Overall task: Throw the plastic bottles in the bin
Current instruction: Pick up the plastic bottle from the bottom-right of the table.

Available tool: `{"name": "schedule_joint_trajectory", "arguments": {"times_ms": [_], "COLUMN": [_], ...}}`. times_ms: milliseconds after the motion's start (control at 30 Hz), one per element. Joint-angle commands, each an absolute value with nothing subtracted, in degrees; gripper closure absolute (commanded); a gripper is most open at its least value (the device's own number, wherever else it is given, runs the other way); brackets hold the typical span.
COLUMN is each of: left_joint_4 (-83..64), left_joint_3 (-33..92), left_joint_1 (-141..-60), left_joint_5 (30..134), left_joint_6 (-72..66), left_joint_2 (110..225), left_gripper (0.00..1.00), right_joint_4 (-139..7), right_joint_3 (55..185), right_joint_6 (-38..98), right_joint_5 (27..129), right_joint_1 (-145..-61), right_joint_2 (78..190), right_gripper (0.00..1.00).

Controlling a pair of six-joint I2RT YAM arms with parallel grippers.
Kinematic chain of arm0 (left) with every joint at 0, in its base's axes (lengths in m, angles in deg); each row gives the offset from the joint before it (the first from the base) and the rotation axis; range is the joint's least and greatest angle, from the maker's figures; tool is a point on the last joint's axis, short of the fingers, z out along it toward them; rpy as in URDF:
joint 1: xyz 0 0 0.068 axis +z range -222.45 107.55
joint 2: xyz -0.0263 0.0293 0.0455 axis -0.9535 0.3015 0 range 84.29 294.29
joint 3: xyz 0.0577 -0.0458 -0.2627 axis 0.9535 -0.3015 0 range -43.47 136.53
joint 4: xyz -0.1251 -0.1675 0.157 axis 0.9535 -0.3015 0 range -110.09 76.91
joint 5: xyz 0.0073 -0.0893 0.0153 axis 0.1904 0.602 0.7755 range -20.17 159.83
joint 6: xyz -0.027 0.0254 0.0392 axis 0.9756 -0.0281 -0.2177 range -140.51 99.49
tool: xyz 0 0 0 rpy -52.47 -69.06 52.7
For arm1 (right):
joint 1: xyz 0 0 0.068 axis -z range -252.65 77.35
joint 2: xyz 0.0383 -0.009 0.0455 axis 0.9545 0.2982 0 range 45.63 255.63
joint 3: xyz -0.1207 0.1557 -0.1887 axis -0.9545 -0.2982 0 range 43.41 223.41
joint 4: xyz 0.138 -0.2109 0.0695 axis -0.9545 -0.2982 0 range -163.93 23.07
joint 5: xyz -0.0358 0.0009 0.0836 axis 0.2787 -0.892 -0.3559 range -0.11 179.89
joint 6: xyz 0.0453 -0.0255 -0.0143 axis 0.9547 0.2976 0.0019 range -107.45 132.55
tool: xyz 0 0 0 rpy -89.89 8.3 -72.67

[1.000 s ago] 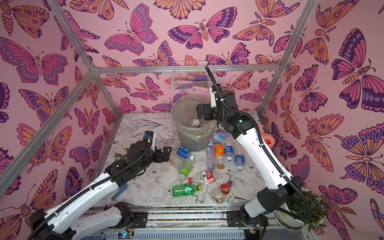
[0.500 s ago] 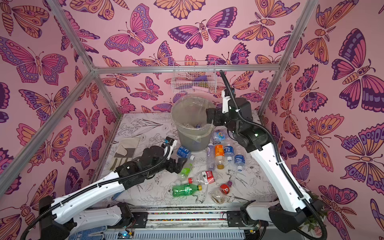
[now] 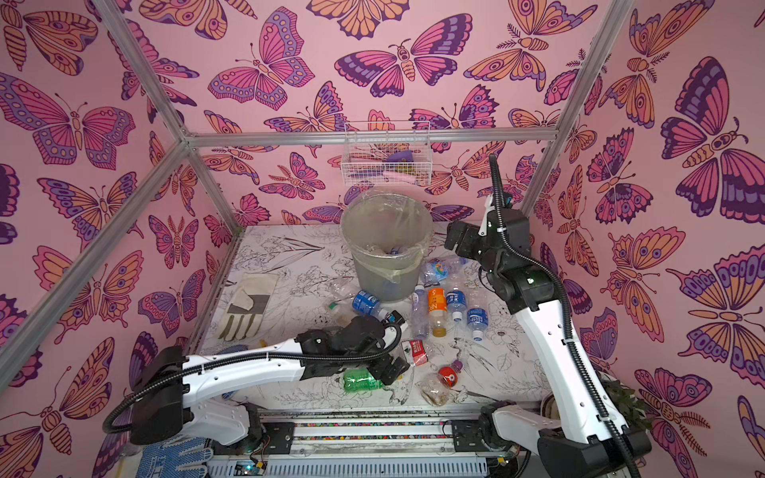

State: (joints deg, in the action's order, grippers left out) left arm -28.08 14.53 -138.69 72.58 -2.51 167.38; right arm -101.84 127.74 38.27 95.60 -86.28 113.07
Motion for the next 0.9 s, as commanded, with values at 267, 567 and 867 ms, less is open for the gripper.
{"name": "schedule_joint_trajectory", "arguments": {"times_ms": [267,567,867], "left_joint_4": [-29.8,-30.1,-34.1], "left_joint_3": [22.2,27.2,30.4], "left_joint_1": [-143.1,-144.4,-145.1], "left_joint_5": [78.8,80.9,79.6], "left_joint_6": [-4.4,-4.4,-1.8], "left_joint_2": [176.3,182.1,187.0], "left_gripper": [0.12,0.22,0.27], "right_joint_4": [-104.0,-106.4,-106.1], "right_joint_3": [124.6,119.8,117.7], "right_joint_6": [49.1,54.6,55.7], "right_joint_5": [96.2,98.3,98.0], "right_joint_1": [-77.4,-73.3,-71.5], "right_joint_2": [111.0,109.0,107.3], "right_gripper": [0.01,0.01,0.01]}}
